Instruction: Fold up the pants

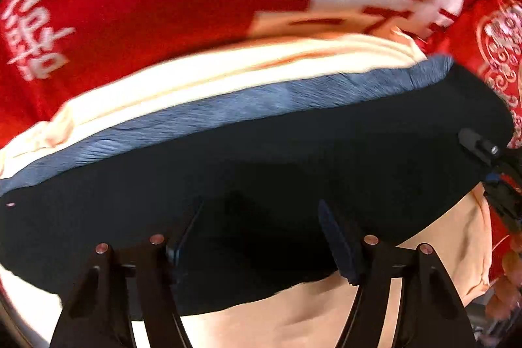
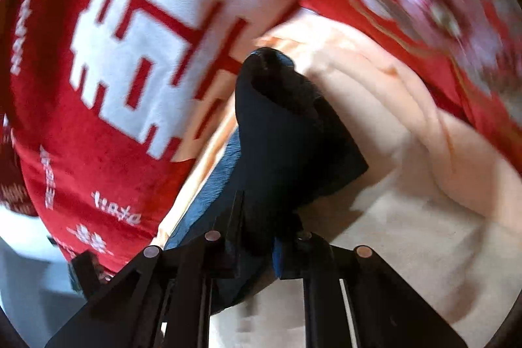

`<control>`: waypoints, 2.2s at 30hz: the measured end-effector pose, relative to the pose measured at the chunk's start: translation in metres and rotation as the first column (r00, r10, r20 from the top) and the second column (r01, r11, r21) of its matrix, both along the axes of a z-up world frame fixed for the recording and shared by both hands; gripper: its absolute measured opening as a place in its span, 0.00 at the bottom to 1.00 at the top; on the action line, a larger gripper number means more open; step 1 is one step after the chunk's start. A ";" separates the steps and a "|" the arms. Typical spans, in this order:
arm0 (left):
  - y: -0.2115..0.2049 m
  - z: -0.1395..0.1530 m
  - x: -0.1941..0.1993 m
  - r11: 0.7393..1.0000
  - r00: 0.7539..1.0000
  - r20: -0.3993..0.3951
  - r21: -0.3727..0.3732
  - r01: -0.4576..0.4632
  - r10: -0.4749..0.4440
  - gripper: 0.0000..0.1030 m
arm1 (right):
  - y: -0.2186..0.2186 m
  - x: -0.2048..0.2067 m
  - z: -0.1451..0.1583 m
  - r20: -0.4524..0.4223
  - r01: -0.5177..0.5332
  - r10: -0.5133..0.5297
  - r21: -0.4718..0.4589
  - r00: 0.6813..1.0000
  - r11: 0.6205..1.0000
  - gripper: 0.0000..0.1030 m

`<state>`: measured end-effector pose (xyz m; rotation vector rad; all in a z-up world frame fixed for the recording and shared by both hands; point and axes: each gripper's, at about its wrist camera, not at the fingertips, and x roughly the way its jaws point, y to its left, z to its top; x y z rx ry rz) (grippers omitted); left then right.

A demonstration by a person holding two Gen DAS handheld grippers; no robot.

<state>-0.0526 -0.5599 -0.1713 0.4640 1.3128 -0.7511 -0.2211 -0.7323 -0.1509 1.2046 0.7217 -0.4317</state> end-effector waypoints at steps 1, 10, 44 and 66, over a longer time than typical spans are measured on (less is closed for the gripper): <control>-0.005 -0.014 -0.005 1.000 0.998 -0.061 -0.001 0.004 -0.004 0.69 | 0.003 0.006 0.007 -0.006 -0.028 0.028 -0.022 1.000 0.999 0.13; 0.002 -0.021 -0.023 0.996 0.998 0.006 -0.060 0.070 -0.069 0.69 | 0.054 0.060 0.059 -0.091 -0.236 0.220 -0.252 0.971 0.938 0.13; 0.291 0.034 0.162 0.968 0.968 -0.001 -0.034 -0.250 0.250 0.78 | 0.351 0.168 0.038 -0.597 -0.789 0.517 -0.445 0.614 0.424 0.45; 0.205 0.009 0.117 0.998 0.966 -0.258 -0.053 -0.031 0.016 0.11 | 0.231 0.089 0.039 -0.493 -0.555 0.389 -0.250 0.778 0.793 0.37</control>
